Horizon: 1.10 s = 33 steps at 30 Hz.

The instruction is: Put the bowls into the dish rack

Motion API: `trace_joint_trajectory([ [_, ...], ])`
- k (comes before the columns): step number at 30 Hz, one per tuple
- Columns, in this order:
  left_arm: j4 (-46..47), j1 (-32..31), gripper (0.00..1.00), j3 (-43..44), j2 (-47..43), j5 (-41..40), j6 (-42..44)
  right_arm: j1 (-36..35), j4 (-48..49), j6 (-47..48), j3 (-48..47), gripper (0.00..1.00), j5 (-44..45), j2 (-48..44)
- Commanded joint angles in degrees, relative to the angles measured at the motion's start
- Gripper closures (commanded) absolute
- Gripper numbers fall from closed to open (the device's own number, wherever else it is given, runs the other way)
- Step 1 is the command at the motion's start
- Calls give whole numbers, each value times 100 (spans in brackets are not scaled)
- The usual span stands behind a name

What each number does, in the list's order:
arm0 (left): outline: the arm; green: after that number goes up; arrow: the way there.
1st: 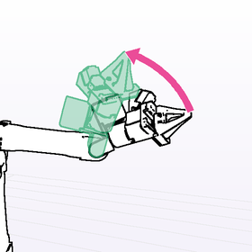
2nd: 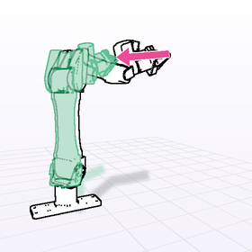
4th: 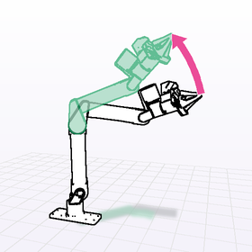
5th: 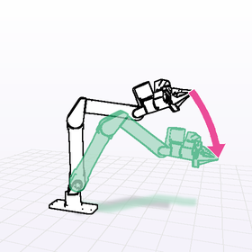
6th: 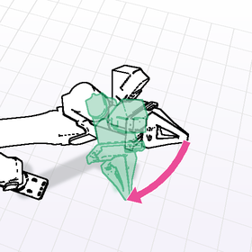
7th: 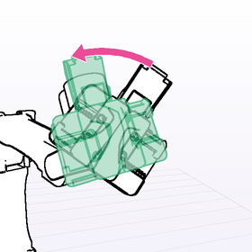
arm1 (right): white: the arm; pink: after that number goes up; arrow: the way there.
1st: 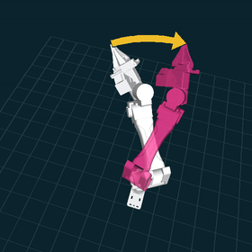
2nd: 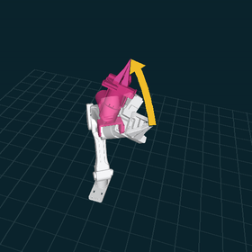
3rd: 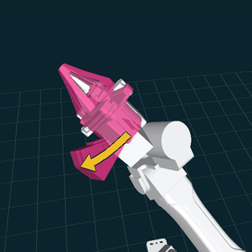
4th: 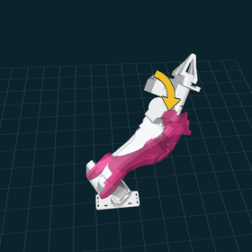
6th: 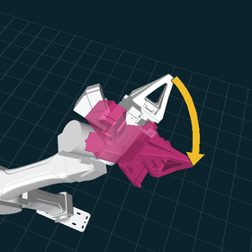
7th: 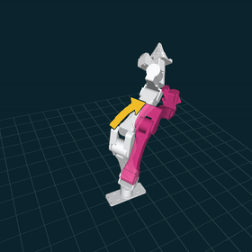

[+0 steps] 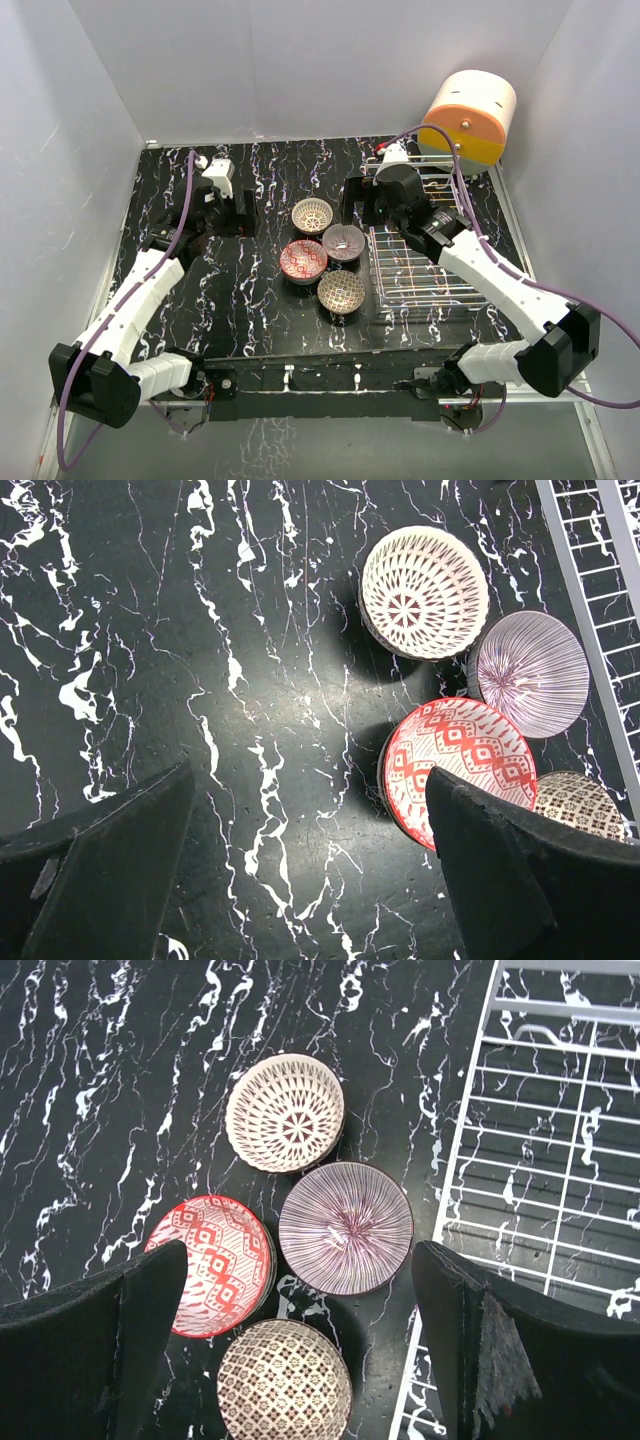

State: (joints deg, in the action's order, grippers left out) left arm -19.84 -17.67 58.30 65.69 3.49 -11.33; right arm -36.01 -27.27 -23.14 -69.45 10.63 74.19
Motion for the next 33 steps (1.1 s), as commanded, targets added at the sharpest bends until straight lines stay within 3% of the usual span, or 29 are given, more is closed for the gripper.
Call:
trace_joint_trajectory([
  [1, -169, -31, 3, 201, -167, -50, 68, -28, 244, 761, -363, 1, -390, -374],
  [8, -246, -26, 3, 164, -247, -143, 80, -29, 1232, 932, 495, 1, -1237, -1127],
  [14, -302, -26, 3, 168, -276, -203, 66, -321, 623, 1024, 282, 1, -1906, -524],
  [23, -378, -26, 3, 57, -460, -433, 104, -2049, 38, 919, 755, 2, -561, -113],
  [27, -385, -26, 3, 84, -402, -432, 98, -2211, 70, 649, 1082, 11, -529, 65],
  [33, -355, -29, 3, 115, -654, -613, 61, -2239, 263, 578, 1359, 12, 12, 515],
])
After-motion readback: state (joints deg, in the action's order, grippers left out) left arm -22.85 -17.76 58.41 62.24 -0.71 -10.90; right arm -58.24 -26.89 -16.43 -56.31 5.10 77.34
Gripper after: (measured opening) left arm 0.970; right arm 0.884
